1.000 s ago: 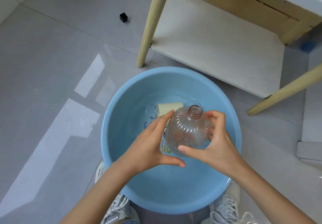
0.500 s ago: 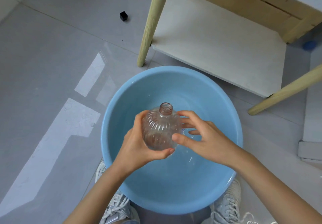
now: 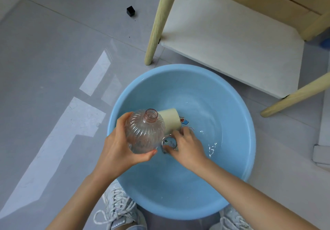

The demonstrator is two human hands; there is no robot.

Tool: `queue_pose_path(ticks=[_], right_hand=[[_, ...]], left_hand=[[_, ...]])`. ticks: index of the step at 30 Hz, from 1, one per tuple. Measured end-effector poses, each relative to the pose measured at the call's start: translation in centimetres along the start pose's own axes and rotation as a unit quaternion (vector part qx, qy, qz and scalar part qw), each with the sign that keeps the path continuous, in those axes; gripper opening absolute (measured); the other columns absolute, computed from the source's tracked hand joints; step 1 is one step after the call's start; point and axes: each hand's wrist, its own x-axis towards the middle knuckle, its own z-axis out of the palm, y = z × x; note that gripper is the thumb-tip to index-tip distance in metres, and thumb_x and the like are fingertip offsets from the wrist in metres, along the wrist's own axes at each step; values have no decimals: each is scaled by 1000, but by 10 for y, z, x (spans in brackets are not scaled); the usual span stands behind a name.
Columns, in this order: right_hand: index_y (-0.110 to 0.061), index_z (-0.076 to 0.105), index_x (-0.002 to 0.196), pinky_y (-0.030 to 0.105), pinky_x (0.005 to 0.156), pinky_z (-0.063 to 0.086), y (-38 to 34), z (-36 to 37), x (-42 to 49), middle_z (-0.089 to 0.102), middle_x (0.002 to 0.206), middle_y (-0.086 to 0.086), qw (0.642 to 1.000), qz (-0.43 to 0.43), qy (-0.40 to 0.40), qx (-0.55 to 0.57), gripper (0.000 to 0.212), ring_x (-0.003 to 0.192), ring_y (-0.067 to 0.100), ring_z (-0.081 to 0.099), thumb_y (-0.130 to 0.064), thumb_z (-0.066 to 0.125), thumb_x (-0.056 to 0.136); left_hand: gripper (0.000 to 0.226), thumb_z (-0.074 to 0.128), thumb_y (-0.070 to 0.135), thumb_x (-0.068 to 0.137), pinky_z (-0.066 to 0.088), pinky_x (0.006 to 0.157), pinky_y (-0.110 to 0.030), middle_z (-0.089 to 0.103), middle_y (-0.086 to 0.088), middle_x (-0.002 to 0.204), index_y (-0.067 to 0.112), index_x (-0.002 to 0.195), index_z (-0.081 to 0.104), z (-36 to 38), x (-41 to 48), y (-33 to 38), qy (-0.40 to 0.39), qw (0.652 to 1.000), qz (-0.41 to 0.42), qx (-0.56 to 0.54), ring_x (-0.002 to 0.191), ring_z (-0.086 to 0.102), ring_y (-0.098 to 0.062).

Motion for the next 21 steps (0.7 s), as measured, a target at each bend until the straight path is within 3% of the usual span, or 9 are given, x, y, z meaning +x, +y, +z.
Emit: queue_pose_path(ticks=[3, 5, 6, 8, 11, 14, 16, 21], right_hand=[[-16, 55, 118, 35, 76, 45, -12, 17, 5, 46, 120, 14, 998, 9, 30, -53, 52, 114, 33, 48, -55, 60, 84], [-12, 63, 93, 34, 59, 48, -17, 23, 10, 56, 94, 16, 994, 6, 60, -89, 59, 84, 36, 60, -58, 80, 59], [-12, 63, 82, 33, 52, 47, -17, 29, 12, 57, 84, 15, 993, 17, 63, -94, 65, 71, 34, 61, -59, 85, 44], [-10, 61, 77, 36, 52, 48, -20, 37, 16, 59, 84, 17, 992, 22, 68, -105, 74, 70, 35, 61, -63, 85, 32], [-8, 58, 88, 41, 65, 49, -23, 36, 24, 57, 94, 14, 993, 51, 41, -95, 67, 85, 34, 60, -57, 82, 50], [-9, 59, 73, 30, 47, 45, -17, 36, 32, 59, 77, 10, 994, 42, 67, -69, 54, 68, 29, 61, -39, 89, 40], [-9, 59, 71, 28, 41, 42, -6, 36, 34, 58, 77, 11, 996, 16, 80, -45, 49, 66, 30, 61, -31, 90, 40], [-14, 60, 92, 29, 54, 50, 19, 12, 25, 50, 102, 11, 980, -97, 140, 99, 25, 84, 31, 59, -30, 71, 75]], left_hand=[[101, 76, 59, 42, 38, 78, -5, 47, 40, 113, 37, 129, 30, -2, -2, -3, 4, 1000, 0, 12, 95, 52, 6], [101, 76, 60, 42, 35, 78, 0, 46, 40, 113, 37, 129, 29, -2, -3, -4, 1, 1000, -1, 17, 96, 51, 6], [102, 75, 61, 42, 35, 78, -3, 45, 39, 113, 37, 129, 29, -2, -3, -4, 0, 1000, 0, 21, 98, 51, 5], [103, 72, 63, 41, 40, 80, -14, 49, 32, 115, 35, 130, 29, 0, -3, -4, 0, 999, 5, 35, 103, 54, -4], [106, 70, 67, 40, 41, 82, -23, 55, 14, 121, 35, 131, 27, 1, -4, -6, -5, 998, 13, 60, 107, 56, -14], [106, 69, 68, 42, 40, 85, -22, 57, 5, 126, 32, 132, 26, 2, -5, -10, -9, 997, 20, 78, 109, 57, -18], [106, 69, 68, 43, 38, 85, -17, 56, 5, 126, 31, 132, 27, 3, -5, -11, -3, 997, 21, 78, 109, 55, -15], [105, 68, 69, 44, 34, 85, -13, 56, 2, 126, 28, 132, 27, 4, -4, -13, 10, 996, 39, 86, 108, 50, -10]])
